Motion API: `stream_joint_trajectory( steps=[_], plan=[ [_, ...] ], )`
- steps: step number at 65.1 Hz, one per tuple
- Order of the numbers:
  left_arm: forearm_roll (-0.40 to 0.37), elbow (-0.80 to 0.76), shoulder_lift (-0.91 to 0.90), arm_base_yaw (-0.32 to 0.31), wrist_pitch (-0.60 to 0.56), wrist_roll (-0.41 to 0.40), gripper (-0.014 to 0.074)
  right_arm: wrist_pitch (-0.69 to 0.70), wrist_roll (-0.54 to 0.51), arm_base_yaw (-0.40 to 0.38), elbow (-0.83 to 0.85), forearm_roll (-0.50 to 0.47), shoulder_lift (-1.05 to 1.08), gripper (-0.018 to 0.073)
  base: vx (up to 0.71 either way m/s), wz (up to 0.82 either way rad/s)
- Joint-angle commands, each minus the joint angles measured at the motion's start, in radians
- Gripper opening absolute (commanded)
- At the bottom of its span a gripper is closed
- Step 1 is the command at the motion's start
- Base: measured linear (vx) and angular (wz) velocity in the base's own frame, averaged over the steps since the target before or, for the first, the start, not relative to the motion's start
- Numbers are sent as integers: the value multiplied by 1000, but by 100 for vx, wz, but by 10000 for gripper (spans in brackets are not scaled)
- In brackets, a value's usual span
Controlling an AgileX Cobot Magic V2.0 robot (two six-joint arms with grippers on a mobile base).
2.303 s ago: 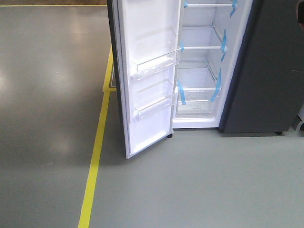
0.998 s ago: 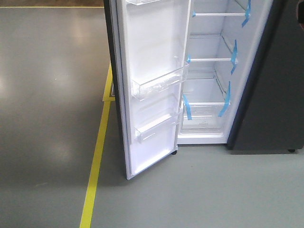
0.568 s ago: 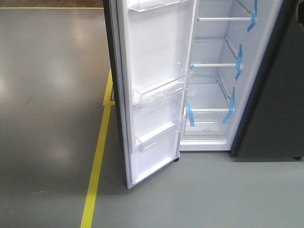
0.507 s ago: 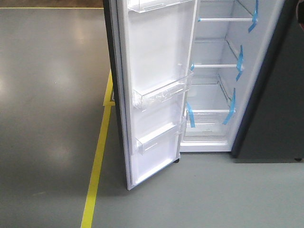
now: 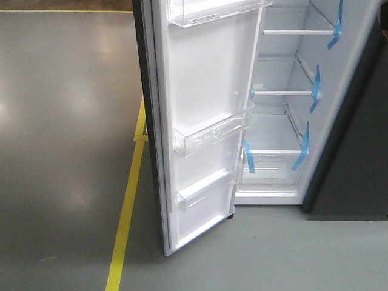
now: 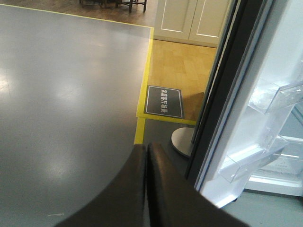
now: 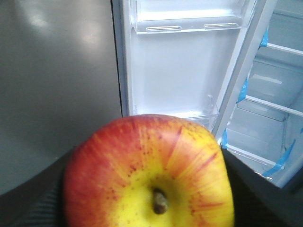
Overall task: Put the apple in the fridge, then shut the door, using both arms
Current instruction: 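Approach the refrigerator door bins, keeping the apple held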
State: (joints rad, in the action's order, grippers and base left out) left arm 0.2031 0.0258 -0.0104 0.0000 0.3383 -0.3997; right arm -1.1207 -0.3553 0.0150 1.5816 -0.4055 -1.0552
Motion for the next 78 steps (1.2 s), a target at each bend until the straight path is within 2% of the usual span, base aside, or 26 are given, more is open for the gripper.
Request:
stream_joint_trajectory(
  steps=[1, 78],
  plan=[
    [4, 28, -16, 0, -70, -7, -8, 78, -8, -3, 29, -26, 9, -11, 13, 2],
    [4, 28, -16, 0, -70, -7, -8, 78, -9, -3, 29, -26, 9, -11, 12, -2]
  ],
)
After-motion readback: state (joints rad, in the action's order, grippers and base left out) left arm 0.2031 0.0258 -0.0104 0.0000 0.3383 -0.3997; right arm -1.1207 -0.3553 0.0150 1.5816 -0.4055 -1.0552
